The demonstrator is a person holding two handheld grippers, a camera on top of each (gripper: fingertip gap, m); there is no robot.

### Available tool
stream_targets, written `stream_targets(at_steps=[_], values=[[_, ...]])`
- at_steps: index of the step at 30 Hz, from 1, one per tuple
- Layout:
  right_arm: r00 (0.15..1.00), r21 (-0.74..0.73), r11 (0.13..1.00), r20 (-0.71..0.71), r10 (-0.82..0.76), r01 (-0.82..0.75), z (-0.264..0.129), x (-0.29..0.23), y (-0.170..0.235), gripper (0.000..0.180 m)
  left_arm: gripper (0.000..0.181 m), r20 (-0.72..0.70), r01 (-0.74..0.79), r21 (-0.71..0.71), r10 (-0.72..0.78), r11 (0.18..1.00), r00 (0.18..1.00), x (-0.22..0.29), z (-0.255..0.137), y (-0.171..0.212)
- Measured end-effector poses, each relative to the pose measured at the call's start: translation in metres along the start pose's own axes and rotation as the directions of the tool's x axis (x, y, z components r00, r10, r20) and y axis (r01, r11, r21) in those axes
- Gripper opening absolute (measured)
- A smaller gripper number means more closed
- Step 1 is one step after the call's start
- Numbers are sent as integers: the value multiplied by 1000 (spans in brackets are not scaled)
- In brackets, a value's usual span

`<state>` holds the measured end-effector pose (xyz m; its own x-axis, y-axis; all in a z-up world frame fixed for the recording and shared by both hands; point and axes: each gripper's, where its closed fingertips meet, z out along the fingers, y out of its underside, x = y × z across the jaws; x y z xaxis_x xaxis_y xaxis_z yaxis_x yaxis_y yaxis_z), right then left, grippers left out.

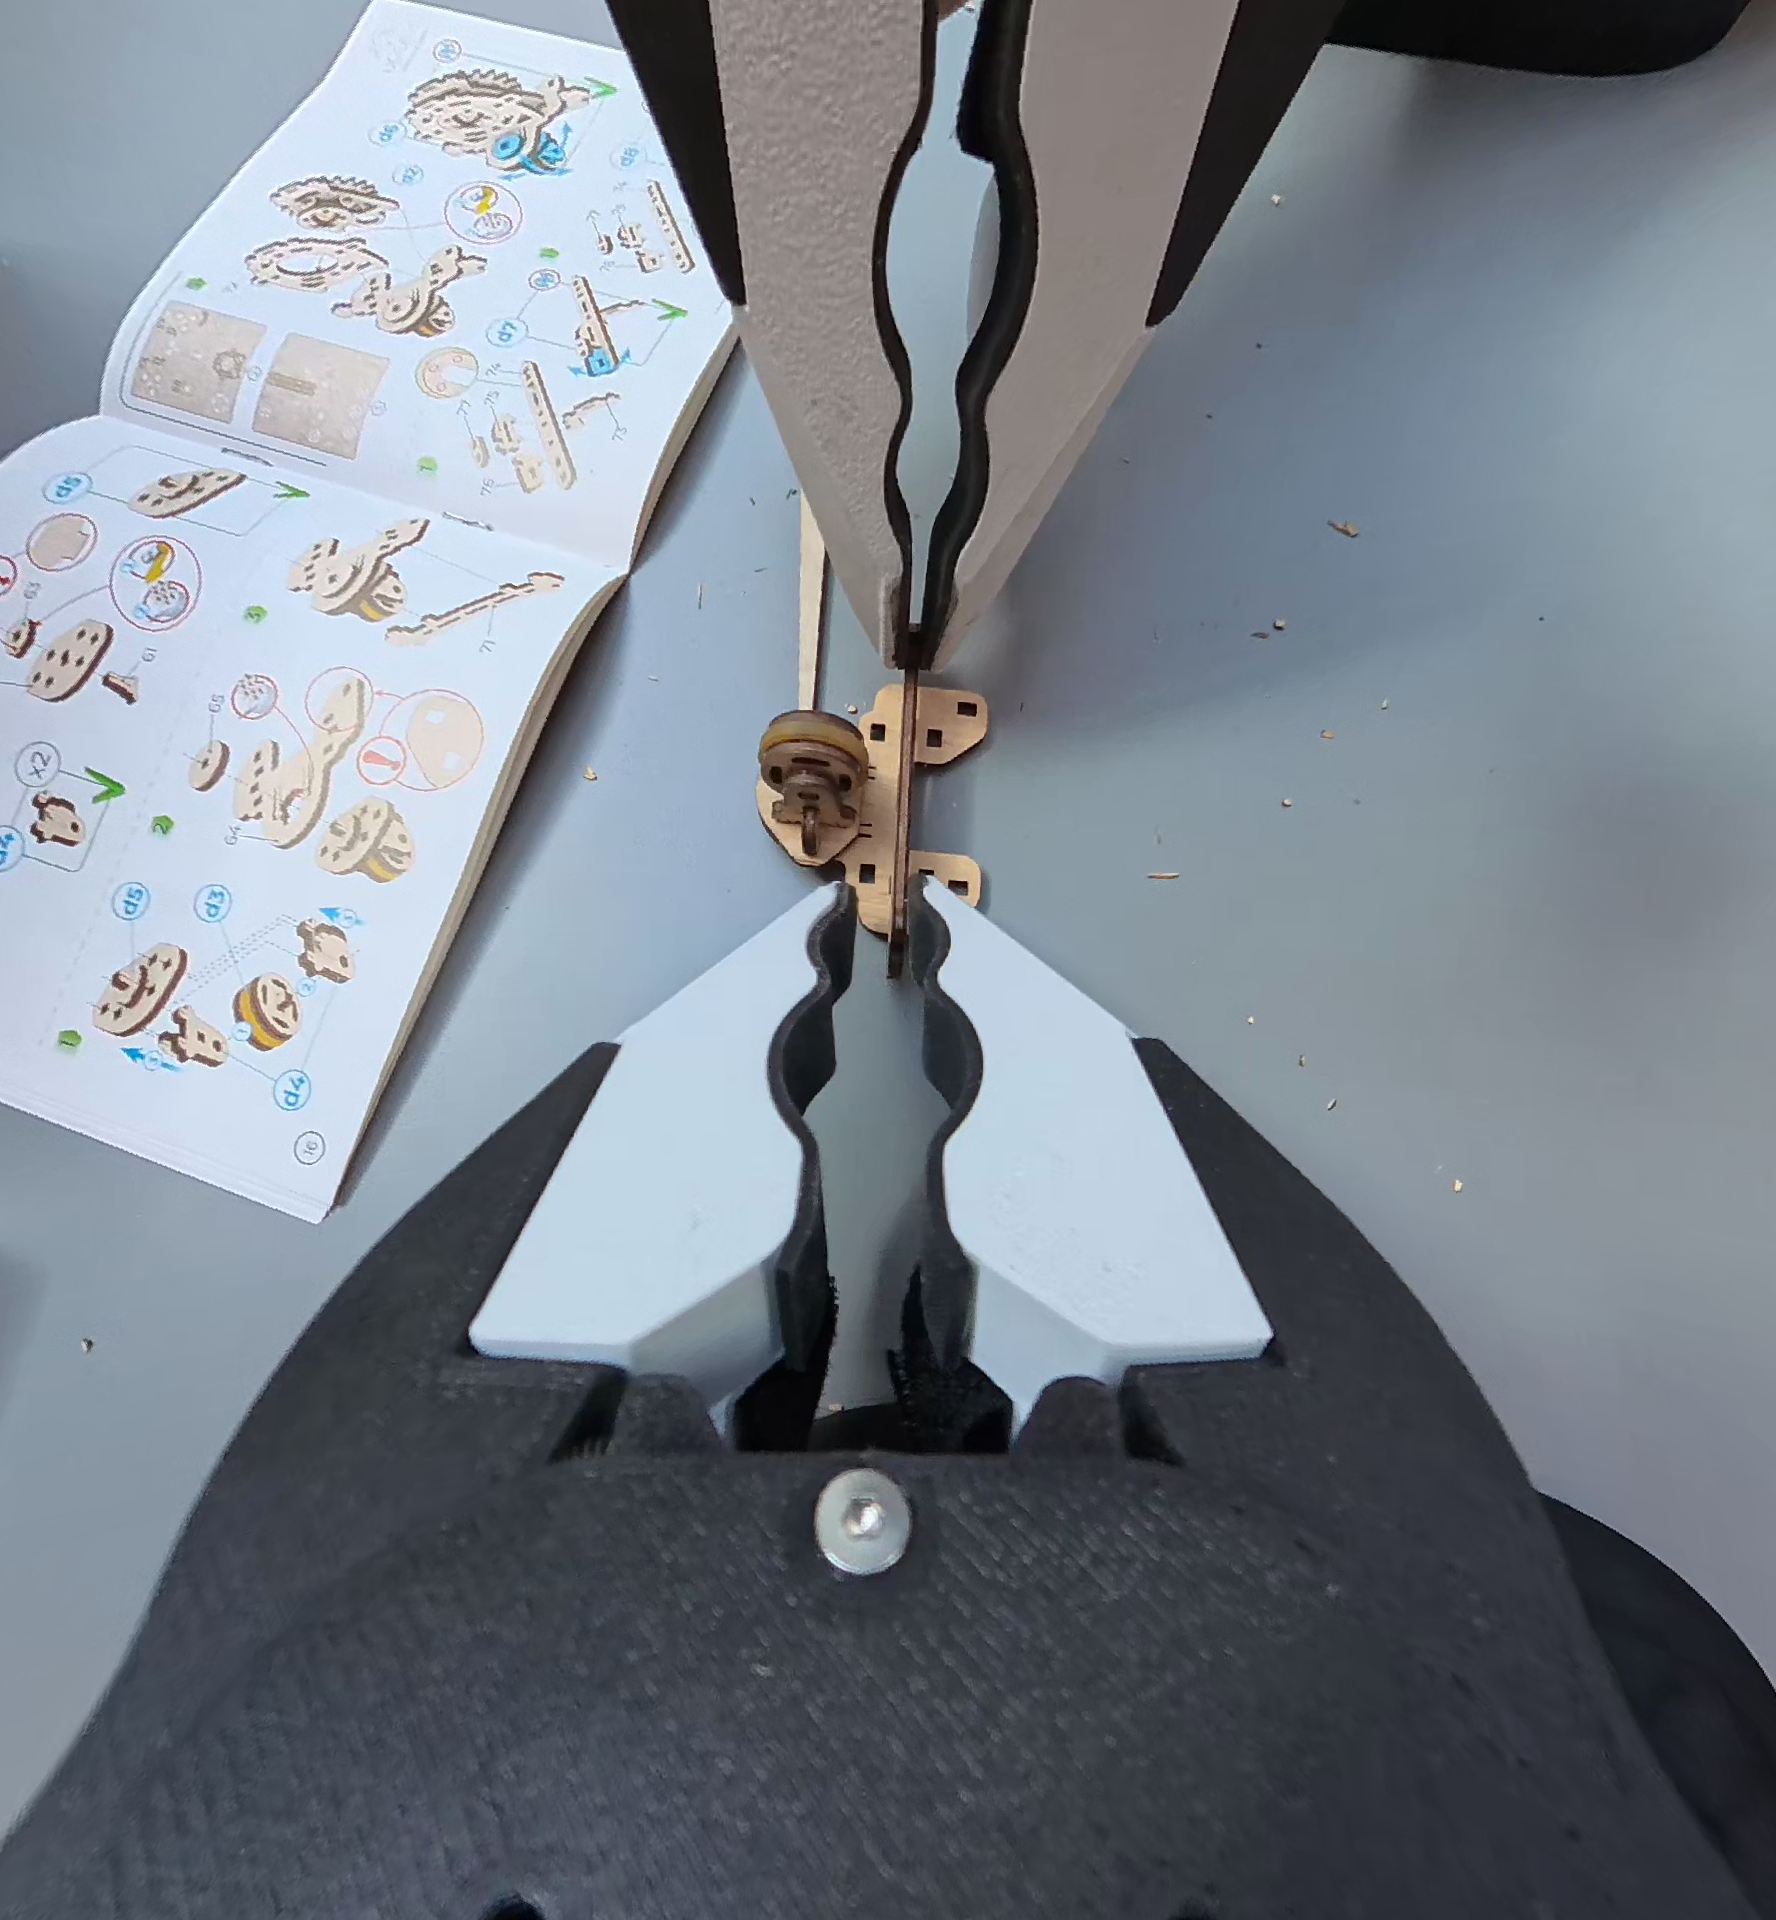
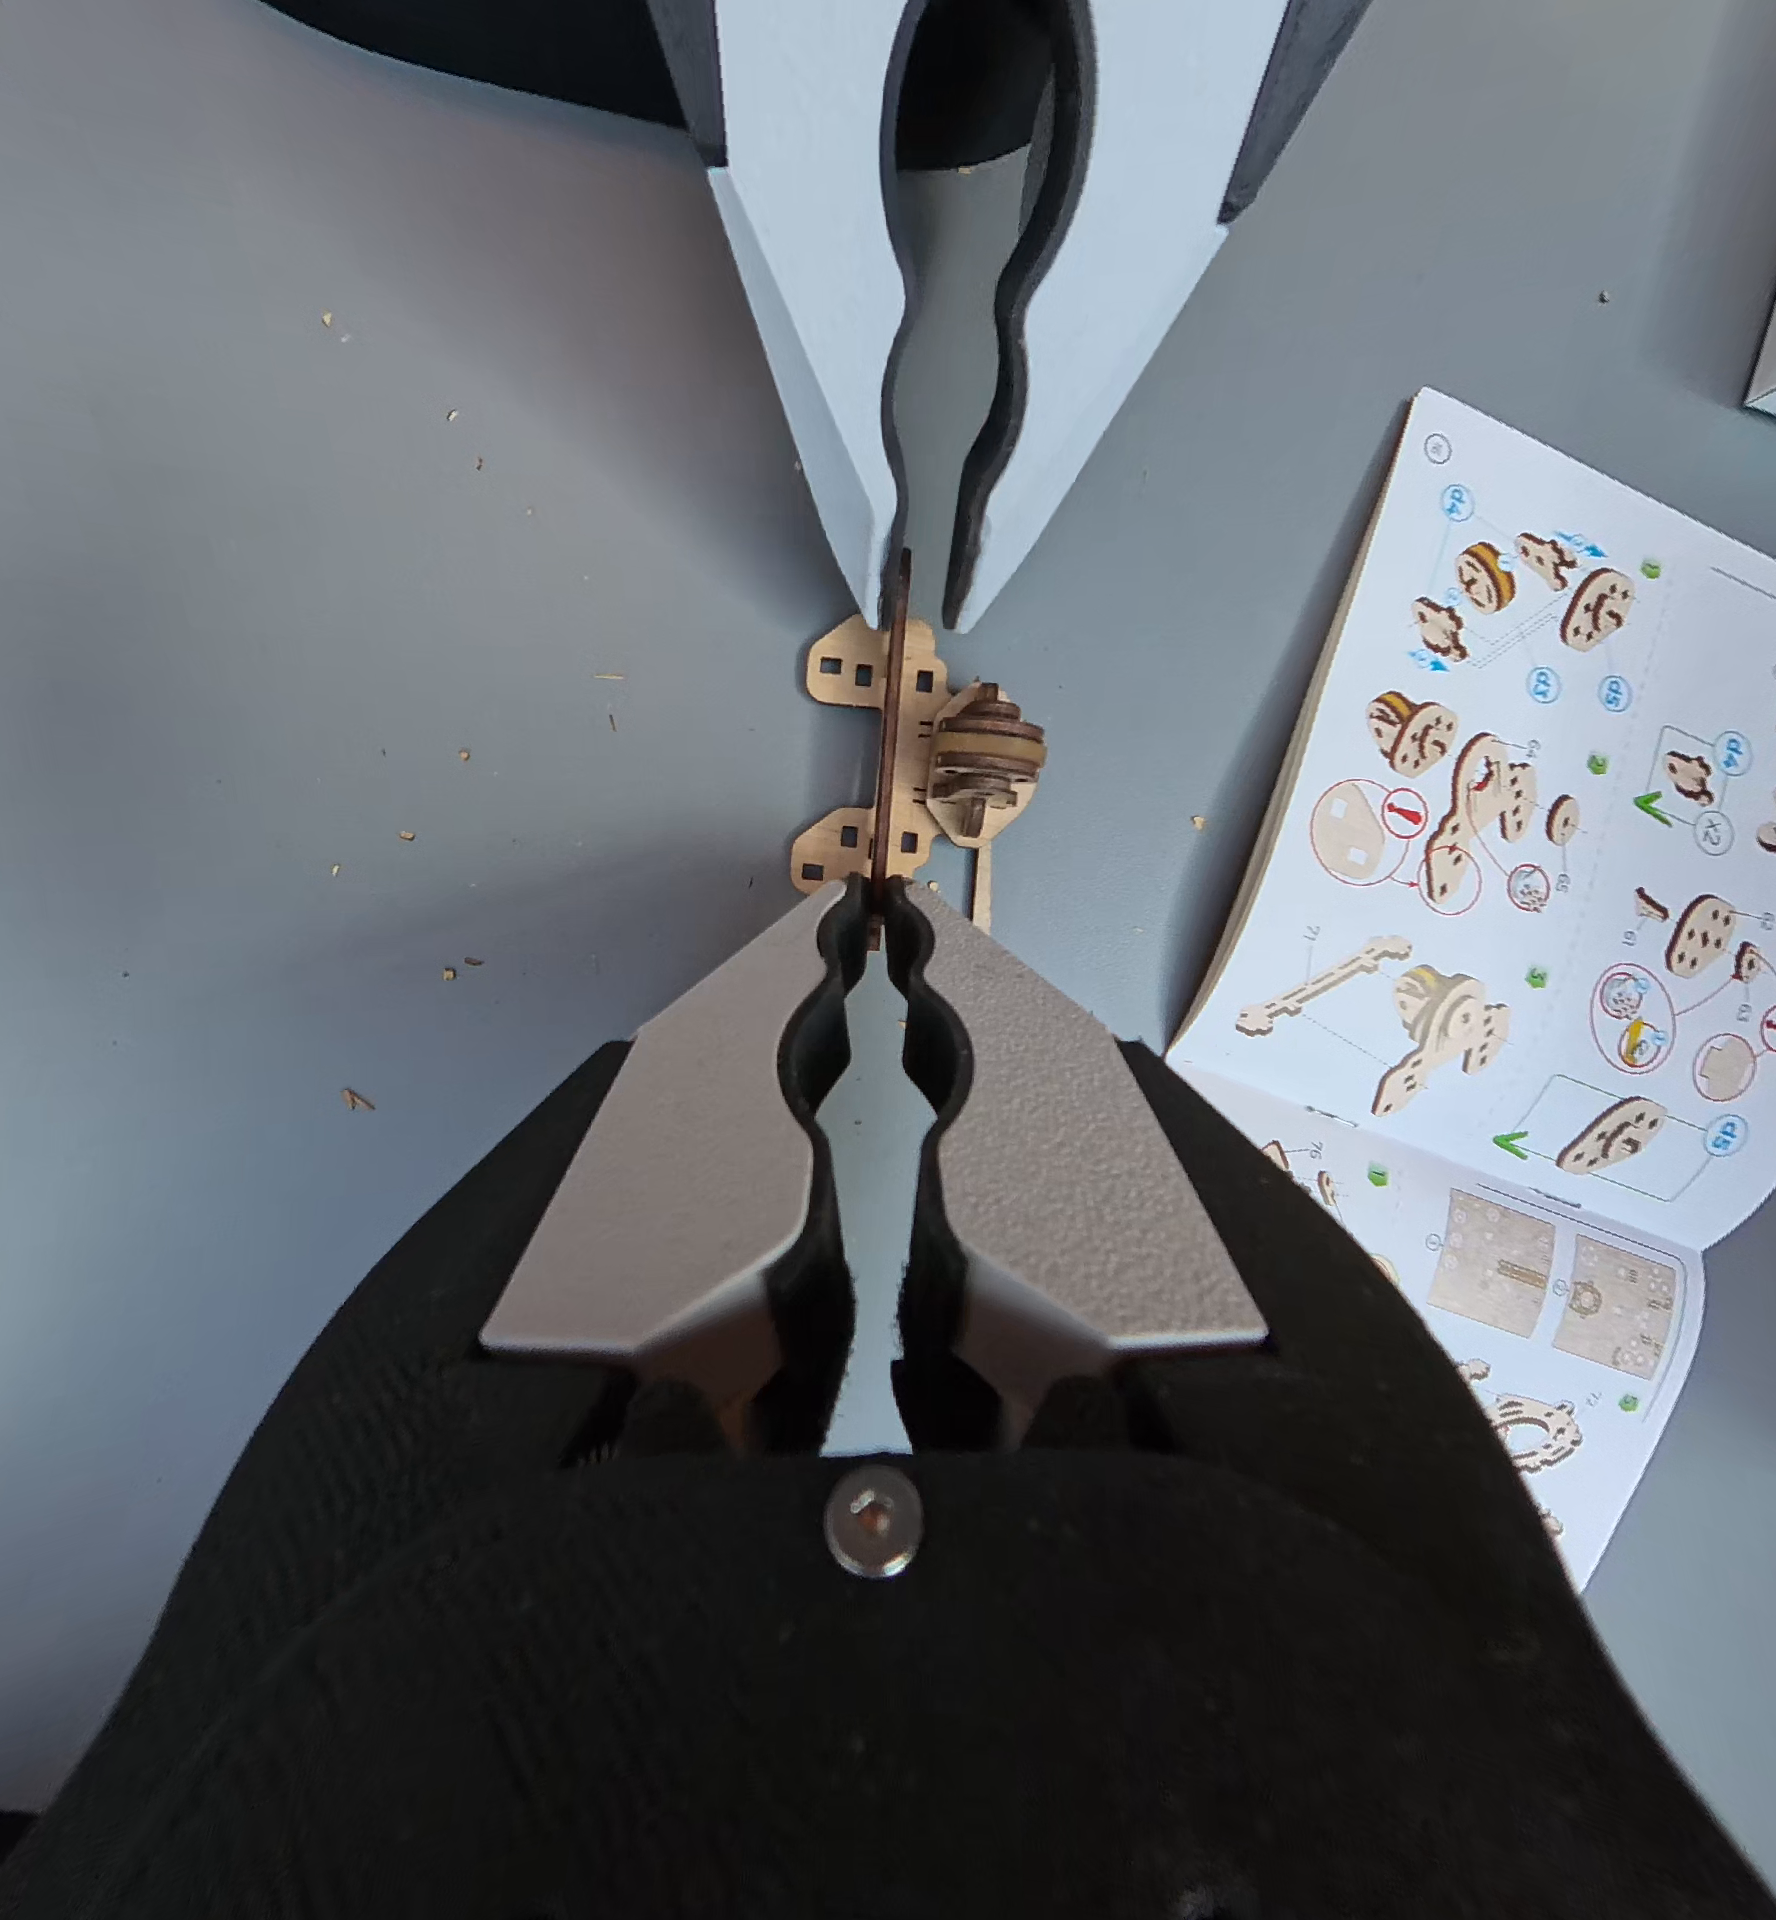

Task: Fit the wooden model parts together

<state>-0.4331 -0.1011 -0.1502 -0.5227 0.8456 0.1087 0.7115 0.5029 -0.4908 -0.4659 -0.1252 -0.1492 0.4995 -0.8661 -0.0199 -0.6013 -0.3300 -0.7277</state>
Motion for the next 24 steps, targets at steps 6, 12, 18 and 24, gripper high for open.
stream_targets(at_steps=[6, 12, 18, 24], values=[[1000, -3, 1000, 0, 3, -3, 0, 1, 0, 3, 1, -24, -21, -28, 20, 999, 1000, 4, 6, 1], [1000, 8, 1000, 7, 0, 0, 0, 1, -1, 3, 1, -38, -22, -42, 20, 999, 999, 3, 7, 2], [1000, 42, 999, 15, 27, -28, 0, 1, -7, 11, 1, -38, -24, -41, 22, 999, 999, 3, 7, 2], [999, 41, 998, 18, 40, -41, 1, 3, -8, 3, 1, -37, -25, -41, 24, 999, 999, 2, 7, 2]])
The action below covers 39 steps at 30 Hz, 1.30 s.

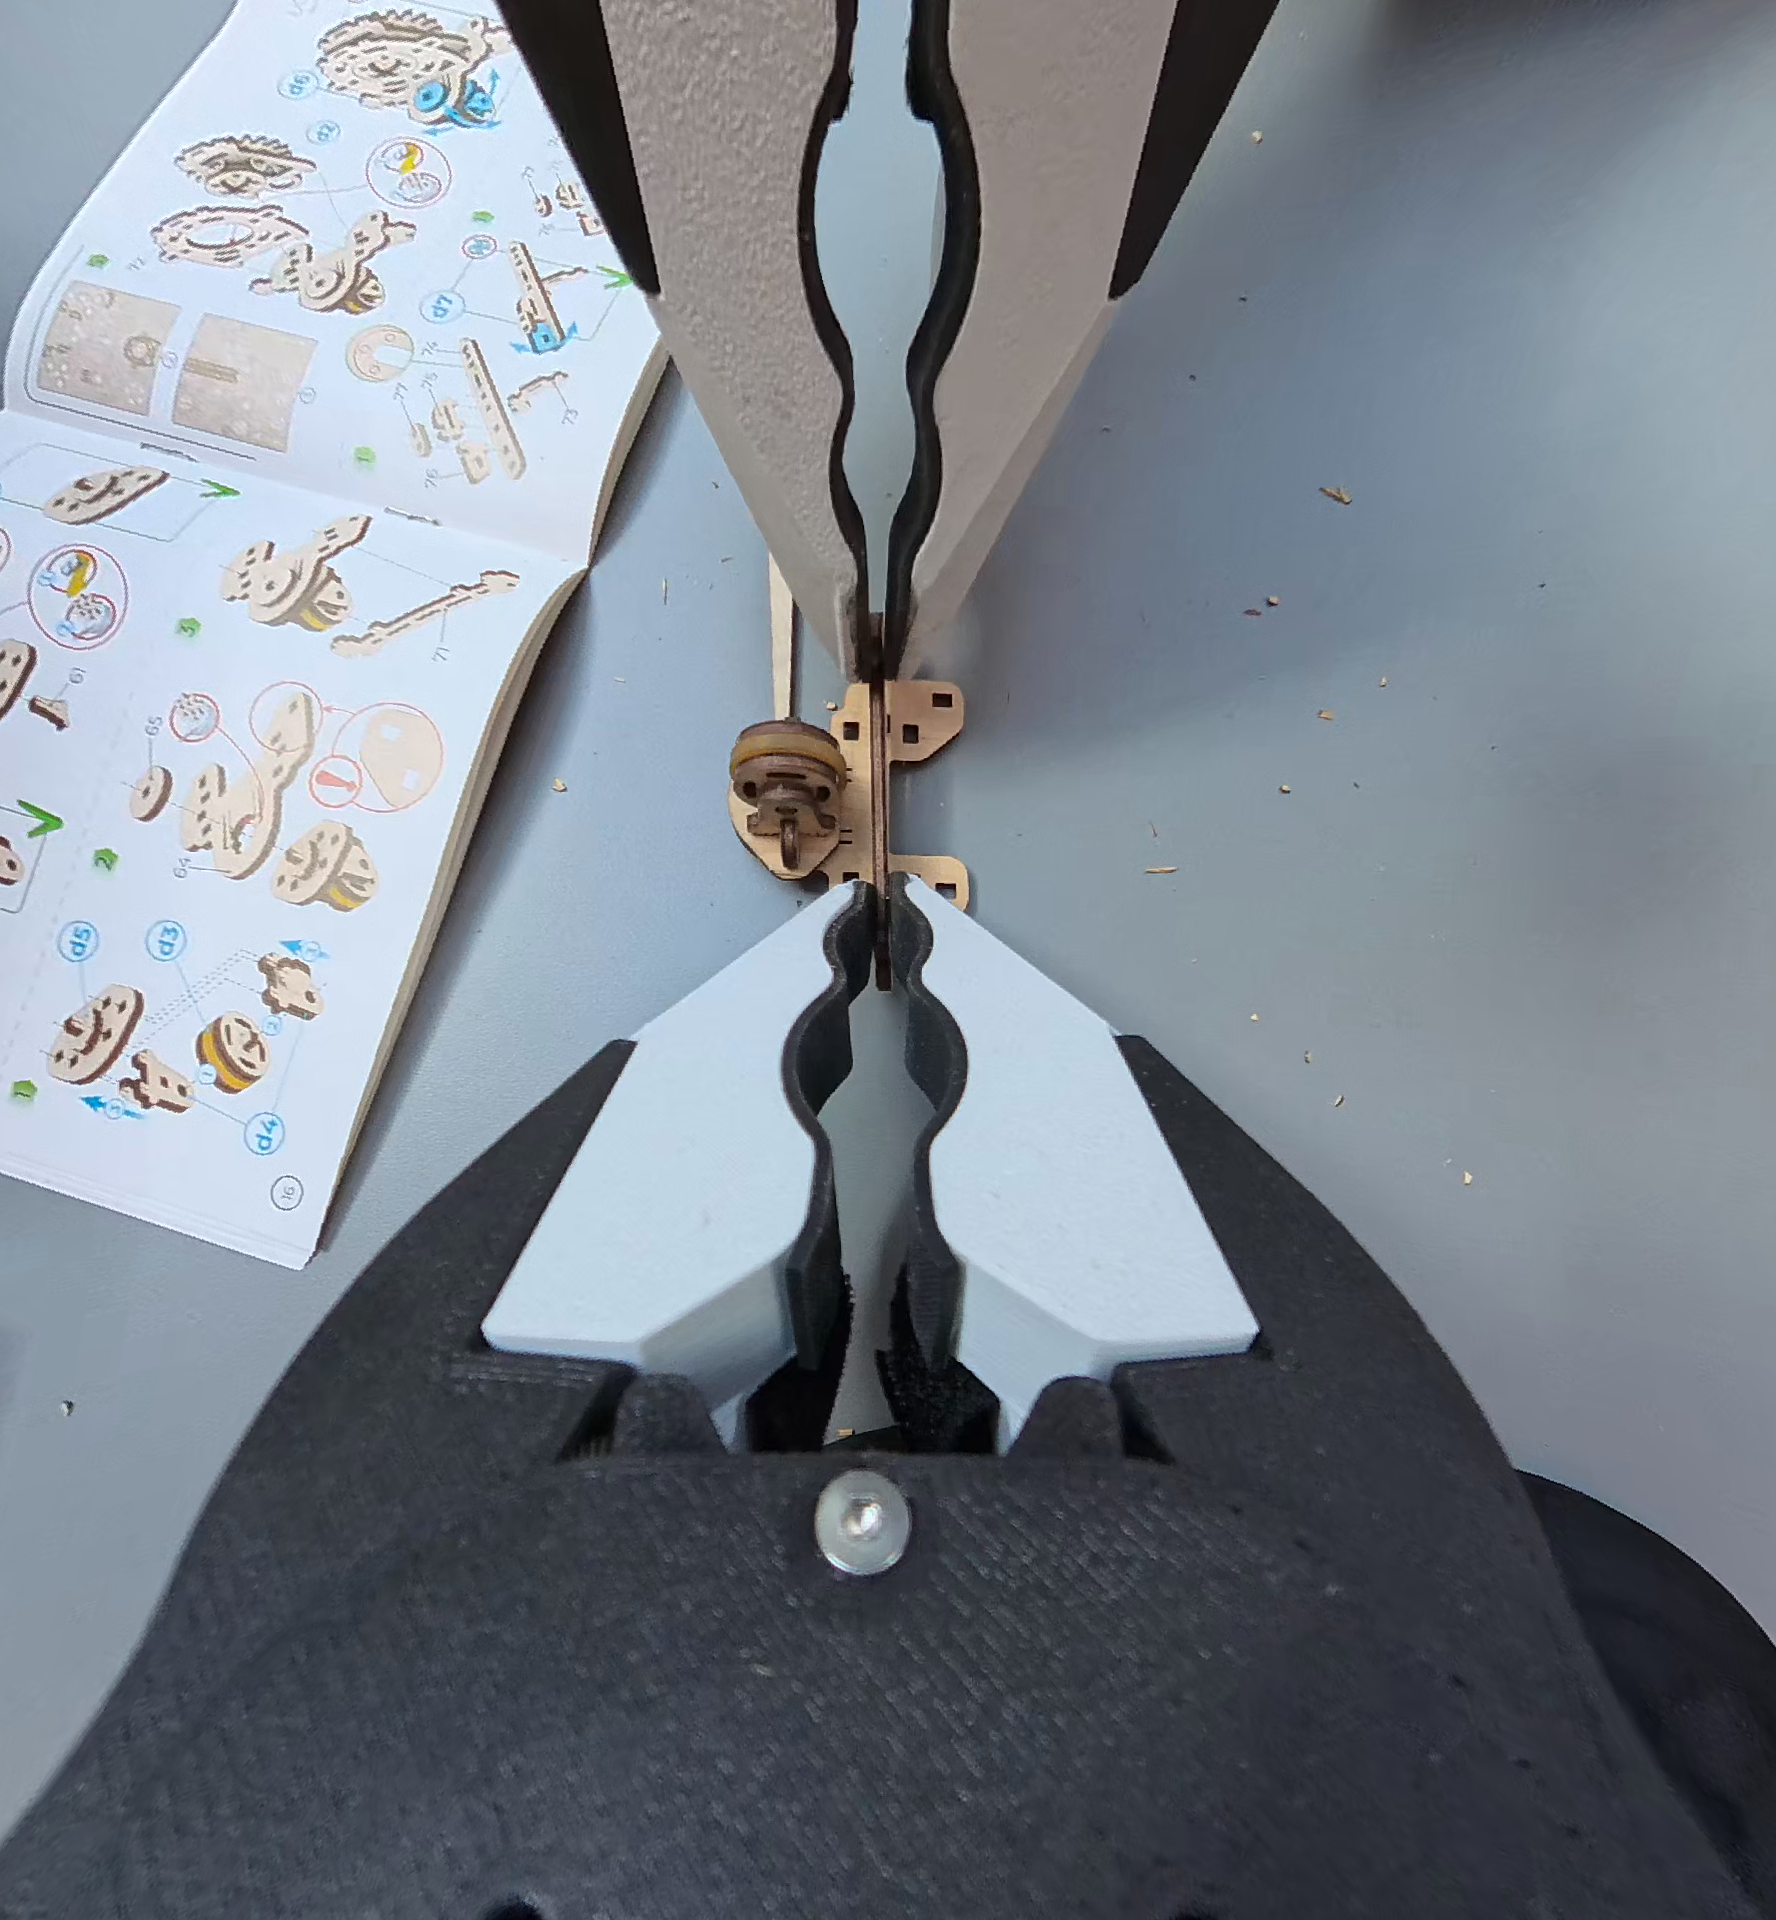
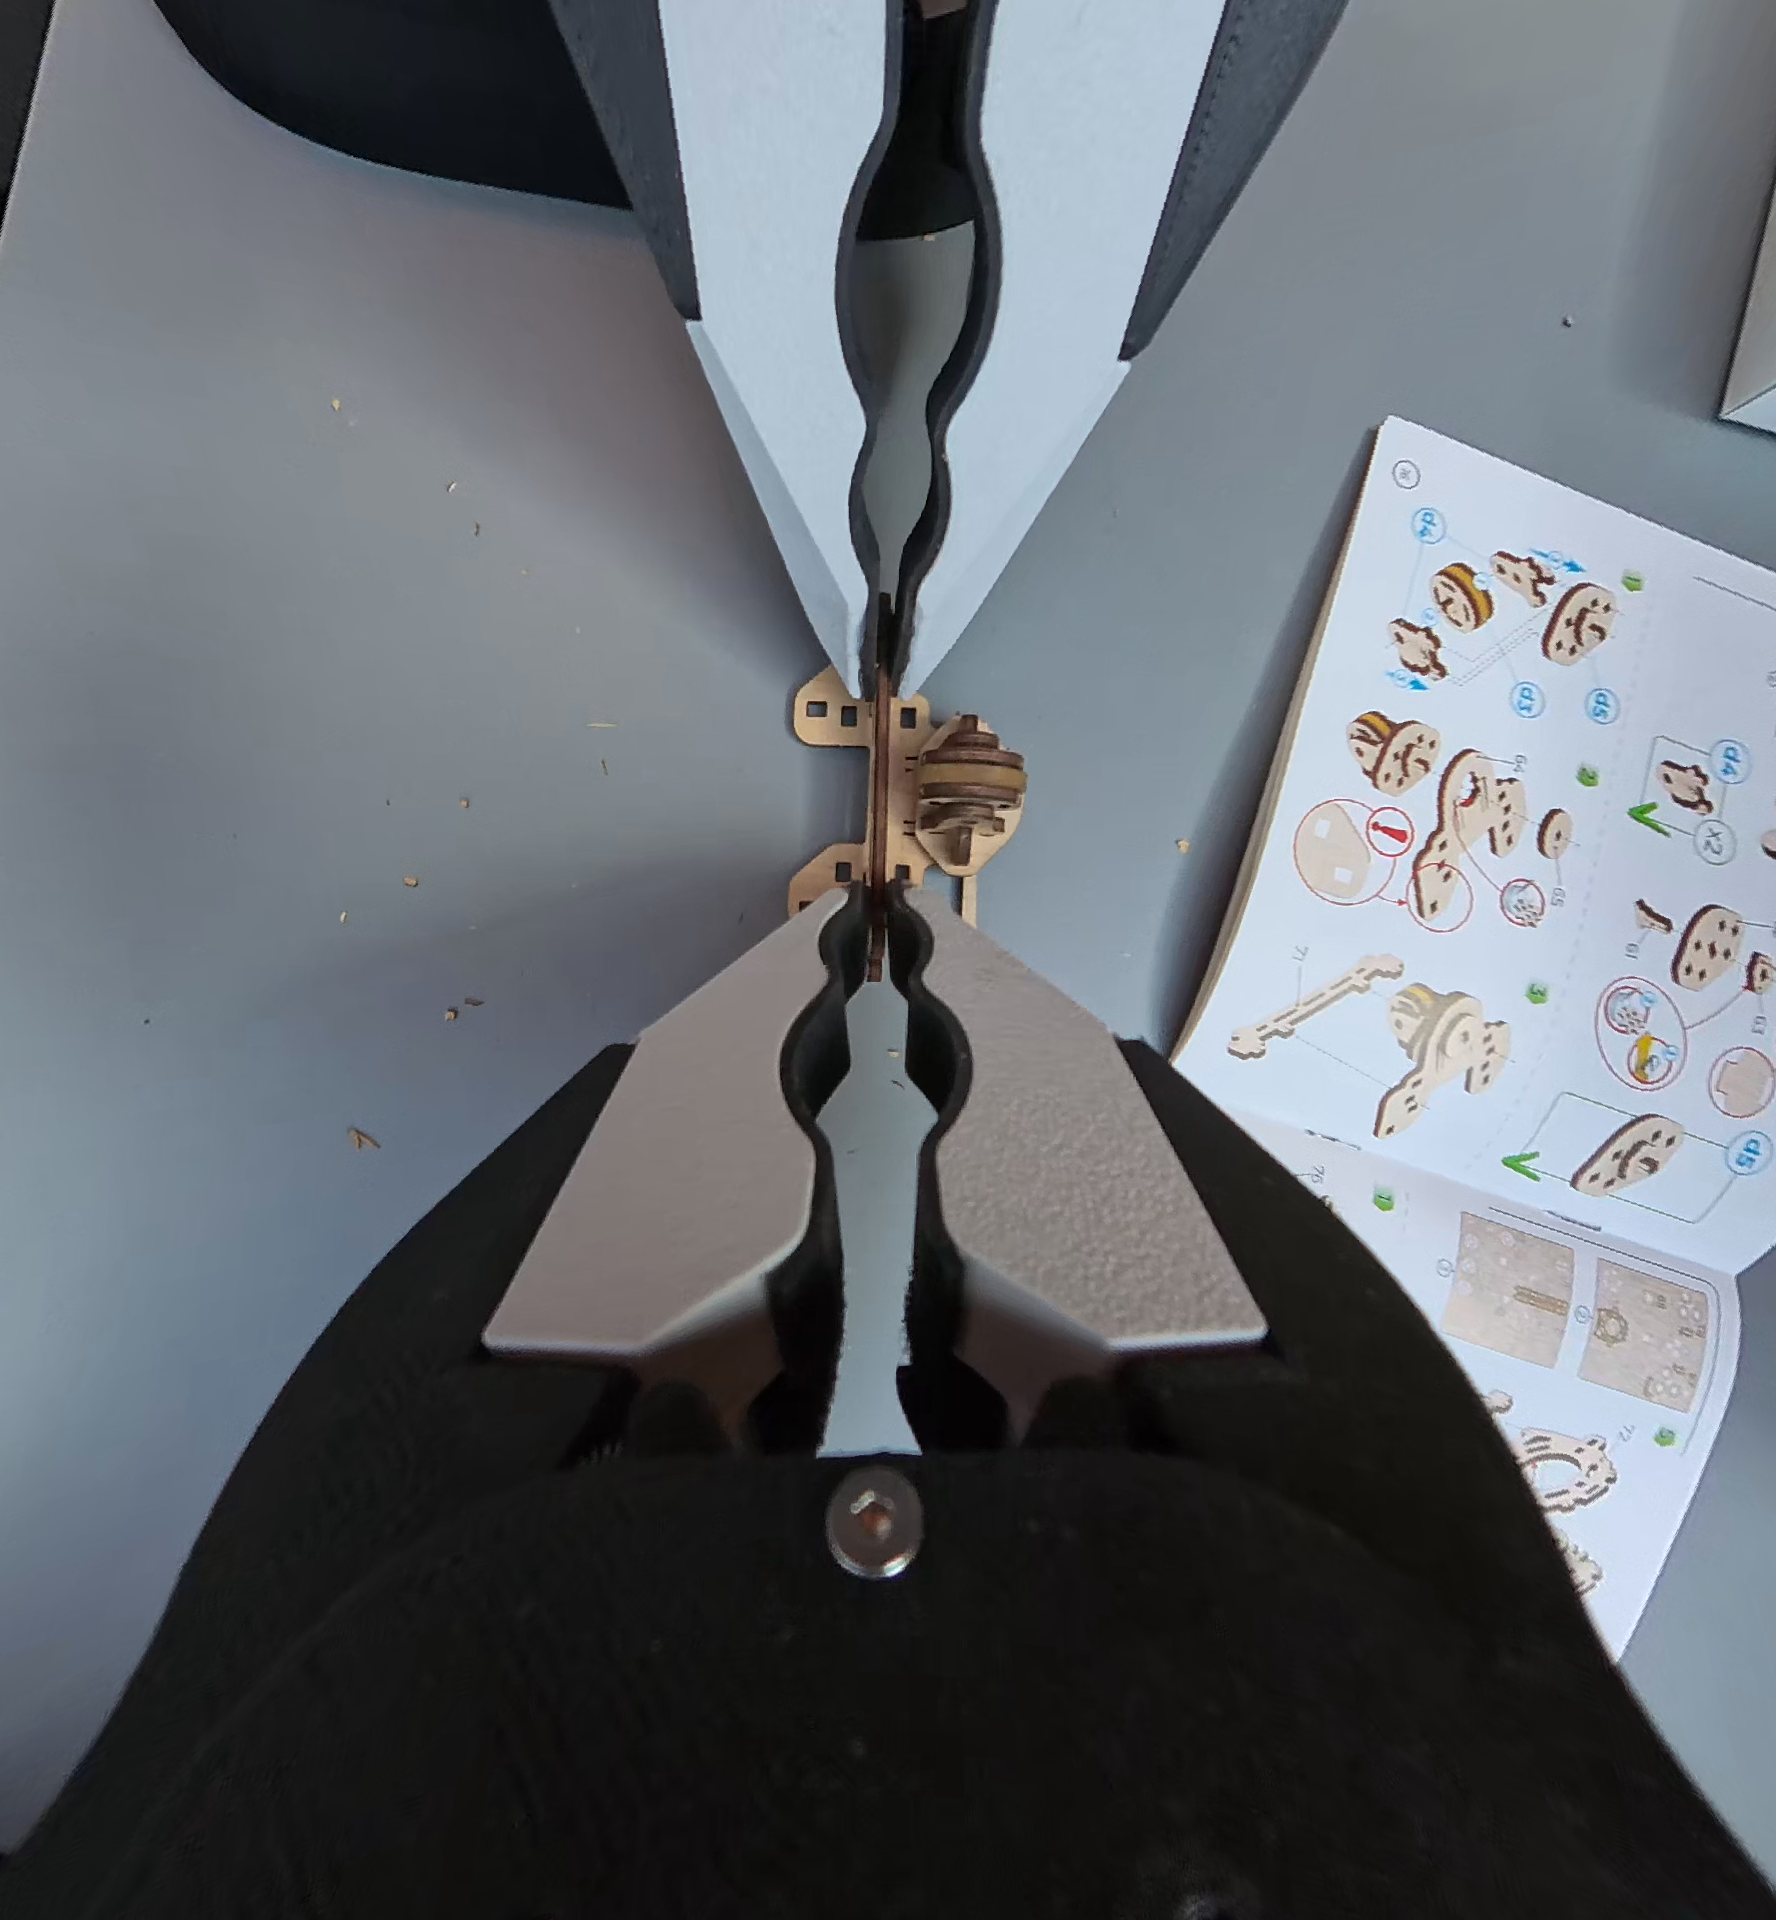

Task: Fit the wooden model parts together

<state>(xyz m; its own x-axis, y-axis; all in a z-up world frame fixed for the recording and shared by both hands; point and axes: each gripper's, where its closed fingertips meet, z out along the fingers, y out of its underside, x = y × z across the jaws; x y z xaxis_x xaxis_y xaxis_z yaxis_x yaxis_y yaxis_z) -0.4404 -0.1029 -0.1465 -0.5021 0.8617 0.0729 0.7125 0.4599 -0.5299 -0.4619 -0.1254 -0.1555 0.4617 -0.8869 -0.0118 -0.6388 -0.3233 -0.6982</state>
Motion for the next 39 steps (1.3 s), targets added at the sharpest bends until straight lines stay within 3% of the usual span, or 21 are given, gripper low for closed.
stream_targets(at_steps=[29, 33, 39], values=[[999, -60, 998, 4, 38, -37, 4, -7, 2, 1, 1, 5, -15, 17, 15, 1000, 1000, -1, 0, 0], [1000, -91, 996, -5, 6, -7, 10, -8, 7, 0, 31, 64, -34, 42, 31, 999, 997, -5, -5, -1], [1000, -136, 991, 20, 1, 2, 12, -14, 14, 0, 21, 50, -21, 71, 17, 997, 999, -5, -8, -2]])
